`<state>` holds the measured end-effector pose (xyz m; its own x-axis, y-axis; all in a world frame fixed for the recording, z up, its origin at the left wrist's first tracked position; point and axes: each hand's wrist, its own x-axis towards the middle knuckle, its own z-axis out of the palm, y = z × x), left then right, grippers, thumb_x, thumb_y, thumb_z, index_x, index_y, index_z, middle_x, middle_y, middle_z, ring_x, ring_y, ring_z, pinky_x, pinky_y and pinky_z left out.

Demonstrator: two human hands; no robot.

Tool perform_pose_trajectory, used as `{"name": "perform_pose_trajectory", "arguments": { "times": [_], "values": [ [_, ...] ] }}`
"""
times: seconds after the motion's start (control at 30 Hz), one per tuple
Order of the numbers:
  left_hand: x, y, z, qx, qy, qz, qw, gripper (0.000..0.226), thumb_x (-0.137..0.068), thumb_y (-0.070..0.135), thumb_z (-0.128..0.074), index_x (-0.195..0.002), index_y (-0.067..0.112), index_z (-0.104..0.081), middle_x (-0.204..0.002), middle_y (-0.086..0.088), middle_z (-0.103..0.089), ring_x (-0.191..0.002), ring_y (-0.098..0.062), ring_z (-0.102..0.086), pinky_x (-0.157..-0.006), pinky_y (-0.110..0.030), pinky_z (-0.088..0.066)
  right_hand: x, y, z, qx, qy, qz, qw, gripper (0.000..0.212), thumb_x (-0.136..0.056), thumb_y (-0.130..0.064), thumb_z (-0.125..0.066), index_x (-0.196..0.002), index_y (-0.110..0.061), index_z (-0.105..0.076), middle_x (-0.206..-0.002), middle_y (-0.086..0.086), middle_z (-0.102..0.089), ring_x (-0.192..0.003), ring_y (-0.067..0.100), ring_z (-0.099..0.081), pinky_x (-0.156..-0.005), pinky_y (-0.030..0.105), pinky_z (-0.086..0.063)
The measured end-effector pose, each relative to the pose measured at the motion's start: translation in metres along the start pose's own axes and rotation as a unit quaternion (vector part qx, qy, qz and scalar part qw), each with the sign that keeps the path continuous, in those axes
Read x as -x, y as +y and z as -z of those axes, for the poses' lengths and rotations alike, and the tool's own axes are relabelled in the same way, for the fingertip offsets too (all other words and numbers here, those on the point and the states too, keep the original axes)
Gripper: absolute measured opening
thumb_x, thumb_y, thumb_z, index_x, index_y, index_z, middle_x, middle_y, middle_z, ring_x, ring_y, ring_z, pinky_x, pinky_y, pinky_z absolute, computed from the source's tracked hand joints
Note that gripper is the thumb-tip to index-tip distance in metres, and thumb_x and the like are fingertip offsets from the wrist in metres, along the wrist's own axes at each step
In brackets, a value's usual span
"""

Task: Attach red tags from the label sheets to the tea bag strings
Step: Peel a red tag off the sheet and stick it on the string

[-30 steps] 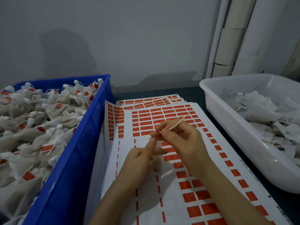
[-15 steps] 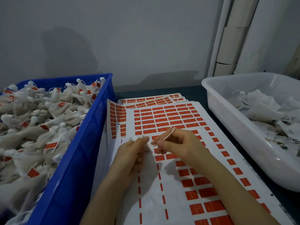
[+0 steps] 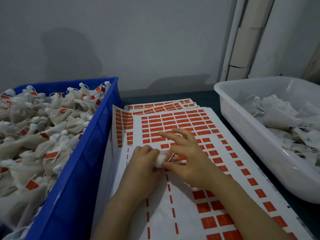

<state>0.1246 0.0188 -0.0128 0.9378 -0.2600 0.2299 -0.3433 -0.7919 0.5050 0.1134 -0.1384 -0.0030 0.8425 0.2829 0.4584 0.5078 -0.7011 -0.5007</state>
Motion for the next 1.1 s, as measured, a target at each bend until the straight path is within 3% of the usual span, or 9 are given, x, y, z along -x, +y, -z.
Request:
{"name": "perform_pose_trajectory", "arguments": {
  "times": [0.07,0.13,0.27,0.4,0.57,0.7,0.83,0.97,1.1],
  "values": [
    [0.001,0.001,0.001,0.0,0.065,-0.041,0.997,0.021,-0.086,0.025,-0.064,-0.107,0.021,-0.063,-0.118,0.007,-0.057,-0.099,-0.002,-0.039,-0.09,-0.014,-0.031,0.0,-0.002,0.0,-0.013,-0.003,0.0,1.0,0.014,-0.083,-0.032,-0.065,-0.094,-0.025,-0.068,-0.129,-0.03,-0.043,-0.128,-0.007,-0.025,-0.108,0.017,-0.015],
    [0.002,0.004,0.002,0.033,0.142,-0.063,0.987,0.018,-0.081,0.013,-0.07,-0.098,0.015,-0.067,-0.108,0.001,-0.062,-0.095,-0.006,-0.046,-0.087,-0.015,-0.039,0.0,-0.004,0.001,-0.039,-0.015,-0.027,0.999,0.015,-0.084,-0.029,-0.065,-0.097,-0.022,-0.066,-0.111,-0.02,-0.057,-0.108,-0.002,-0.046,-0.102,0.019,-0.036],
    [0.002,0.01,0.008,0.176,0.238,0.074,0.952,0.022,-0.079,0.018,-0.072,-0.089,0.03,-0.056,-0.097,0.014,-0.059,-0.082,-0.007,-0.057,-0.067,-0.008,-0.04,0.0,-0.006,-0.002,-0.051,-0.013,-0.057,0.997,0.01,-0.085,-0.028,-0.064,-0.09,-0.02,-0.061,-0.094,-0.02,-0.05,-0.088,0.002,-0.051,-0.084,0.011,-0.042],
    [-0.001,0.008,0.009,0.304,0.17,0.229,0.909,0.012,-0.088,0.02,-0.063,-0.077,0.025,-0.061,-0.084,0.005,-0.064,-0.075,-0.016,-0.061,-0.046,-0.008,-0.042,-0.001,-0.007,-0.006,-0.022,0.032,-0.026,0.999,0.014,-0.082,-0.025,-0.068,-0.085,-0.013,-0.062,-0.09,-0.01,-0.058,-0.08,0.002,-0.048,-0.077,0.005,-0.036],
    [-0.002,0.006,0.011,0.47,0.035,0.309,0.826,0.005,-0.09,0.028,-0.06,-0.085,0.027,-0.062,-0.1,0.0,-0.067,-0.092,-0.022,-0.064,-0.065,-0.027,-0.052,-0.002,-0.008,-0.007,0.025,0.056,0.019,0.998,0.013,-0.079,-0.018,-0.069,-0.077,-0.007,-0.062,-0.081,0.004,-0.063,-0.076,0.008,-0.048,-0.073,0.013,-0.04],
    [-0.002,0.008,0.01,0.53,0.028,0.309,0.789,0.011,-0.091,0.021,-0.057,-0.092,0.026,-0.067,-0.11,0.0,-0.067,-0.103,-0.023,-0.061,-0.087,-0.037,-0.048,0.0,-0.011,-0.008,0.03,0.063,0.017,0.997,0.015,-0.078,-0.022,-0.066,-0.078,-0.008,-0.064,-0.081,0.004,-0.066,-0.074,0.013,-0.054,-0.072,0.019,-0.044],
    [-0.002,0.014,0.012,0.539,0.016,0.264,0.8,0.023,-0.089,0.023,-0.058,-0.08,0.03,-0.077,-0.098,0.011,-0.072,-0.1,-0.018,-0.064,-0.091,-0.035,-0.048,0.001,-0.014,-0.008,-0.035,0.085,0.002,0.996,0.017,-0.08,-0.024,-0.062,-0.088,-0.011,-0.068,-0.091,-0.001,-0.068,-0.083,0.005,-0.054,-0.081,0.017,-0.042],
    [0.0,0.013,0.013,0.51,0.012,0.228,0.829,0.02,-0.091,0.027,-0.055,-0.095,0.024,-0.074,-0.104,0.008,-0.072,-0.105,-0.02,-0.064,-0.099,-0.039,-0.047,0.003,-0.018,-0.001,-0.123,0.096,-0.046,0.987,0.011,-0.084,-0.033,-0.053,-0.09,-0.027,-0.059,-0.089,-0.023,-0.056,-0.086,0.001,-0.057,-0.078,0.01,-0.044],
    [-0.001,0.012,0.011,0.45,0.033,0.224,0.864,0.022,-0.09,0.035,-0.054,-0.099,0.024,-0.071,-0.111,0.006,-0.068,-0.107,-0.019,-0.06,-0.095,-0.034,-0.047,0.002,-0.02,0.002,-0.143,0.11,-0.052,0.982,0.004,-0.083,-0.039,-0.051,-0.086,-0.036,-0.052,-0.085,-0.029,-0.052,-0.088,0.001,-0.056,-0.074,0.006,-0.045]
  ]
}}
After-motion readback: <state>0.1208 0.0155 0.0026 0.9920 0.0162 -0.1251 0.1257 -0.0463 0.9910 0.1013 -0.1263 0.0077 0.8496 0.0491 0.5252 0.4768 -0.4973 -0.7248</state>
